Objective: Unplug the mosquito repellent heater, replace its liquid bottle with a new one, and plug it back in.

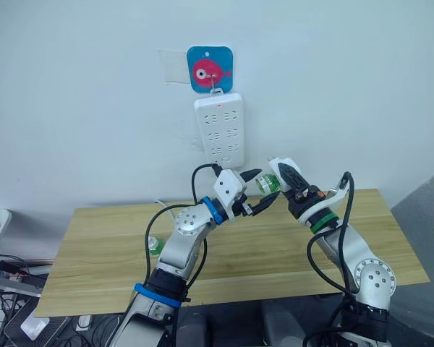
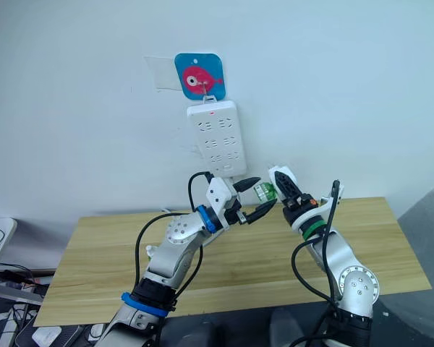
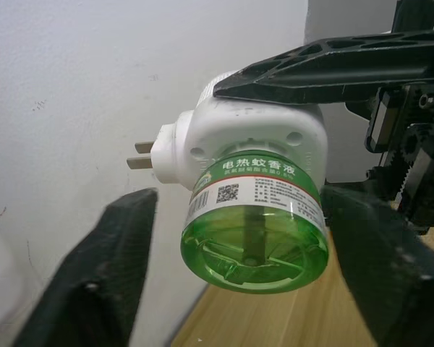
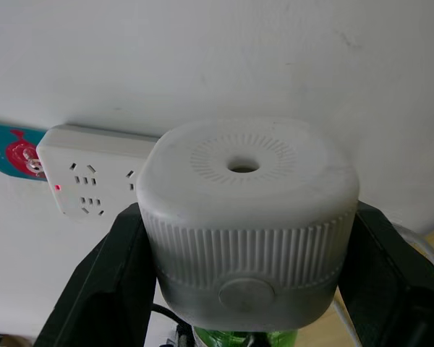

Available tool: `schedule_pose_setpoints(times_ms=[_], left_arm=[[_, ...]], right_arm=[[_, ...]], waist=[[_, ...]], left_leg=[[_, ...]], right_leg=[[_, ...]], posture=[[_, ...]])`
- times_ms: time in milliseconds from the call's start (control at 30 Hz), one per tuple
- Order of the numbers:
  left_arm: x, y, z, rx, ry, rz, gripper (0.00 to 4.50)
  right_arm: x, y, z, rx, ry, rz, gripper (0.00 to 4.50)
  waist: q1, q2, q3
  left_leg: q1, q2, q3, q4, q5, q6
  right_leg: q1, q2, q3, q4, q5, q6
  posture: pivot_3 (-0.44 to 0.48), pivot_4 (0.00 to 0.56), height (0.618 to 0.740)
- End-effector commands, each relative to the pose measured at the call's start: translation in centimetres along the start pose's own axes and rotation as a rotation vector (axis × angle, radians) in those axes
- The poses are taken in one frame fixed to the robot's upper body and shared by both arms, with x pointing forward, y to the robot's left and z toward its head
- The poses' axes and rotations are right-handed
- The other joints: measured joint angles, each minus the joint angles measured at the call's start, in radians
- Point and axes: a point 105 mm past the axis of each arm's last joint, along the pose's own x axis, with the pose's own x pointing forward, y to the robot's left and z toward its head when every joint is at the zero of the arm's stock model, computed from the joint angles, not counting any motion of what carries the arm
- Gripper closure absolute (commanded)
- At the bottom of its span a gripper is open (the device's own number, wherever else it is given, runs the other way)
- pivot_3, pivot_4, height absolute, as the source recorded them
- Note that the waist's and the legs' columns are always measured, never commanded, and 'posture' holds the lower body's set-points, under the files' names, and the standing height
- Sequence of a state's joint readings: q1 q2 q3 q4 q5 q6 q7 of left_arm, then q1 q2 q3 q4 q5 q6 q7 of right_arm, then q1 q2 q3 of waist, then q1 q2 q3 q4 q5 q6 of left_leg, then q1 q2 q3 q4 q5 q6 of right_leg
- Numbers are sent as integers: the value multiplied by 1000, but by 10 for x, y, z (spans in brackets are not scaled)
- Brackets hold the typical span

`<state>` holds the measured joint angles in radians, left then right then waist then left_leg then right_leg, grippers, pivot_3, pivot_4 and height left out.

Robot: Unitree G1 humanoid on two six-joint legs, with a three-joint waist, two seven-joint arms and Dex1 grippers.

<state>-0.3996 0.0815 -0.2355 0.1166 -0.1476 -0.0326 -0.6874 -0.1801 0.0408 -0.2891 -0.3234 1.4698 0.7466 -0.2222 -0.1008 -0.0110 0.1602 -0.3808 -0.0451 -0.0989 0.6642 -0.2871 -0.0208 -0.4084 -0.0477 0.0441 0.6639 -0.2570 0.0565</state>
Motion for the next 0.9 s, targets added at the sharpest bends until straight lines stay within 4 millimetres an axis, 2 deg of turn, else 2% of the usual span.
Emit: schedule_pose_setpoints(times_ms=[33,233,367,400,500,667,900], left_arm=[[4,0,10,25,-36,7,2156],[6,3,8,29,-33,23,2173],[3,6,15,64,-44,-7,2173],[1,6,15,71,-43,-24,2173],[-12,-7,10,95,-15,-134,2173],[-27,-23,4,138,15,-266,2173],[-34,-32,3,185,20,-357,2173]], right_arm=[[-1,21,-1,-18,7,80,1540],[-2,17,-3,-26,32,77,1540],[-7,9,-3,-69,152,81,153],[-7,7,0,-67,174,80,66],[-16,-1,7,-77,345,95,66],[-33,-2,15,-35,607,126,66],[-38,9,22,14,808,162,66]], waist=[[-1,0,0],[-7,0,0],[-10,0,0],[-11,0,0],[-12,0,0],[-10,0,0],[-2,0,0]], left_leg=[[0,0,0,0,0,0],[0,0,0,0,0,0],[0,0,0,0,0,0],[0,0,0,0,0,0],[1,0,1,1,0,0],[1,1,1,1,0,1],[1,2,2,2,0,1]], right_leg=[[0,0,0,0,0,0],[0,0,0,0,0,0],[0,0,0,0,0,0],[1,1,0,0,0,0],[2,1,0,0,0,0],[2,2,1,0,0,0],[3,3,1,-1,1,-2]], posture=[[-158,131,740],[-157,135,740],[-161,133,740],[-158,133,740],[-154,132,740],[-130,135,740],[-93,140,740]])
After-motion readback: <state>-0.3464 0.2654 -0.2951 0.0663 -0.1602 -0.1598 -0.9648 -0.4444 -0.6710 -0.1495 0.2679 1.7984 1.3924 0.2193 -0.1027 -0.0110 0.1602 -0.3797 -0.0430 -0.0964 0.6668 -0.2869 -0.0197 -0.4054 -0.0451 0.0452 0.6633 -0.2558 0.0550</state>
